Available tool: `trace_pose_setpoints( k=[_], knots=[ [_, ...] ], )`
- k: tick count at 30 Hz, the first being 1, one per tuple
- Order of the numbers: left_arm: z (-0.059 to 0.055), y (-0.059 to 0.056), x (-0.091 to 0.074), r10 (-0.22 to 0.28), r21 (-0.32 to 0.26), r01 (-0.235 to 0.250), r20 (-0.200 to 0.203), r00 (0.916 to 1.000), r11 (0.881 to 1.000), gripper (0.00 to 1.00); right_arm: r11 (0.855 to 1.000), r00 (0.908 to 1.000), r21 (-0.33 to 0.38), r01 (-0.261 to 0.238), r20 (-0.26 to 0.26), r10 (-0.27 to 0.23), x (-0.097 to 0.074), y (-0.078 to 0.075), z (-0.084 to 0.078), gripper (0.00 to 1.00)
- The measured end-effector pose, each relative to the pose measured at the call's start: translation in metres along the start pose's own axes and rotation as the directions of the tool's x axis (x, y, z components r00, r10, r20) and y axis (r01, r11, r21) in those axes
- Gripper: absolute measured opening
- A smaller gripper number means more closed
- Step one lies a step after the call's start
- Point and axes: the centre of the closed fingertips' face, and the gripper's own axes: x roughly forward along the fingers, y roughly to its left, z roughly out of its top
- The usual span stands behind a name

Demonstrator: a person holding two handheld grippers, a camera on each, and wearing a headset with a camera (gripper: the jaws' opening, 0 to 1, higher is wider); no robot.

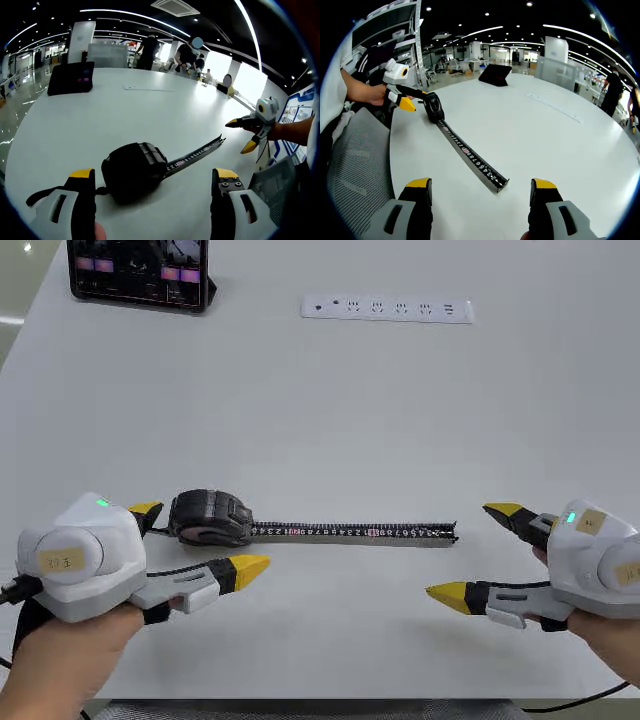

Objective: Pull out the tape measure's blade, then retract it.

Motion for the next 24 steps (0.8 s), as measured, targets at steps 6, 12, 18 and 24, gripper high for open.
trace_pose_setpoints(
  k=[6,12,18,24],
  knots=[
    [-0.0019,-0.0046,0.0035,-0.009,-0.012,0.009,-0.003,1.0000,1.000,0.93,1.000,1.0000,0.001,-0.001,-0.002,0.001,0.0002,-0.0011,-0.0010,0.78],
    [-0.0018,-0.0059,0.0047,-0.009,-0.027,0.009,0.002,1.0000,1.000,0.93,1.000,1.0000,0.002,-0.003,-0.006,0.003,-0.0001,-0.0004,-0.0012,0.78],
    [-0.0008,-0.0066,0.0065,0.004,-0.054,-0.003,0.016,0.9999,0.999,0.93,1.000,1.0000,-0.003,-0.002,-0.009,0.002,0.0007,-0.0017,-0.0027,0.77],
    [0.0005,-0.0055,0.0093,0.032,-0.076,-0.030,0.030,0.9990,0.997,0.93,1.000,0.9998,-0.011,-0.007,-0.018,0.007,0.0012,-0.0022,-0.0018,0.76]
  ],
)
